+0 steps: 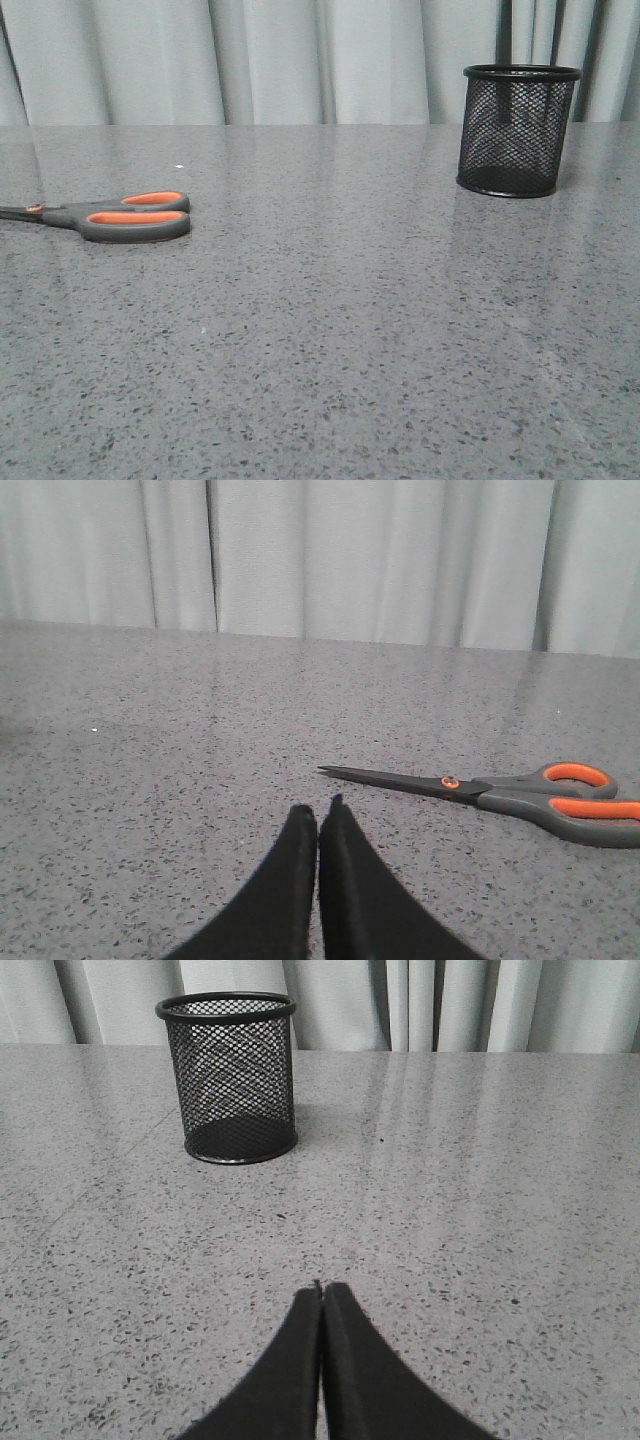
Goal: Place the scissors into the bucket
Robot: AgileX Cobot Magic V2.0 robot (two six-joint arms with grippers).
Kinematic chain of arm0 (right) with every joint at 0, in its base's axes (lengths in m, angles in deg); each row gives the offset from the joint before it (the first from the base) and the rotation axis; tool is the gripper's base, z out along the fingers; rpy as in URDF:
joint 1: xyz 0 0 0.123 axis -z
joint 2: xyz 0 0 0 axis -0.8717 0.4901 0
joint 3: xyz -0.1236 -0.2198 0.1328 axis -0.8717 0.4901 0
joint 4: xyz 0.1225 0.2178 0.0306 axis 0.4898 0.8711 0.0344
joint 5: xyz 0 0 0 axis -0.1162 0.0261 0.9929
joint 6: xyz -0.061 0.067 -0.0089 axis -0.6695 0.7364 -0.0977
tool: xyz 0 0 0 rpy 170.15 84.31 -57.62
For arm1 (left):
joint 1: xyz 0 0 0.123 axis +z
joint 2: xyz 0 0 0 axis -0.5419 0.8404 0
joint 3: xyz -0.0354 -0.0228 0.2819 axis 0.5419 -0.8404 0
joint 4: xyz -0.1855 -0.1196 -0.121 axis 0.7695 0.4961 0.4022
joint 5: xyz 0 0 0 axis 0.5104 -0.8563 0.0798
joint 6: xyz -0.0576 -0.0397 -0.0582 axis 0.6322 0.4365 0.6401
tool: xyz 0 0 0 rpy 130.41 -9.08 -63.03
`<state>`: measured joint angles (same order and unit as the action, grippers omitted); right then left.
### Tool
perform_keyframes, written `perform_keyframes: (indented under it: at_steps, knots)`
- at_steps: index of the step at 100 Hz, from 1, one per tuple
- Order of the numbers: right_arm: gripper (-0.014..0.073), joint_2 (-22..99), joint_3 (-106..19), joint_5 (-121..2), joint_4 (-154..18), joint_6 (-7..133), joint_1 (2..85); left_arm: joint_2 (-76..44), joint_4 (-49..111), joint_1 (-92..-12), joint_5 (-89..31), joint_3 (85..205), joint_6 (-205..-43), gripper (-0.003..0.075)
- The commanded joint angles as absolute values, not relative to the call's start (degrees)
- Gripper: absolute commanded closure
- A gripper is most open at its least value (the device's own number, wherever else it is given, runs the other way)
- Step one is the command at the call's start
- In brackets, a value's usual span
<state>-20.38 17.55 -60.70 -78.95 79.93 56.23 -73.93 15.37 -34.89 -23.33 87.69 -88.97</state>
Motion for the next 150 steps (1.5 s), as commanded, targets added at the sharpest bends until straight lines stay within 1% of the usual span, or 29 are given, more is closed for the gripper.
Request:
perform_keyframes:
  at_steps: [1,25,36,64,74,89,106,120,138,150]
  knots:
    - [0.0639,-21.75,18.57,-65.64,-77.55,79.58,56.61,-75.25,19.04,-34.78,-18.36,86.09,-88.33,0.0741]
    - [0.0639,-21.75,18.57,-71.25,-64.47,79.58,56.61,-75.25,29.05,-34.78,-18.36,86.09,-88.33,0.0741]
    - [0.0639,-21.75,18.57,-71.93,-57.60,79.58,56.61,-75.25,32.50,-34.78,-18.26,86.09,-88.33,0.0741]
    - [0.0639,-21.75,18.33,-74.39,-45.09,79.58,56.61,-75.25,51.63,-34.78,-16.65,86.25,-88.33,0.0741]
    - [0.0639,-21.75,16.82,-73.56,-44.49,79.58,56.61,-75.25,57.37,-34.78,-16.52,86.83,-88.33,0.0741]
    - [0.0639,-21.75,12.61,-70.87,-44.49,79.58,56.61,-75.25,60.30,-34.78,-16.98,88.64,-88.33,0.0741]
    - [0.0638,-21.08,6.97,-64.99,-46.29,79.58,56.61,-75.25,58.29,-34.78,-20.53,94.80,-88.91,0.0741]
    - [0.0638,-16.55,1.23,-57.32,-52.02,79.58,56.61,-72.75,46.44,-34.78,-28.61,102.56,-88.91,0.0741]
    - [0.0638,-6.73,-8.61,-48.94,-58.86,79.58,56.61,-62.96,34.78,-34.78,-42.21,115.20,-89.04,0.0741]
    - [0.0638,0.63,-15.57,-41.15,-61.17,79.58,56.61,-55.89,32.86,-34.78,-50.98,124.24,-95.52,0.0741]
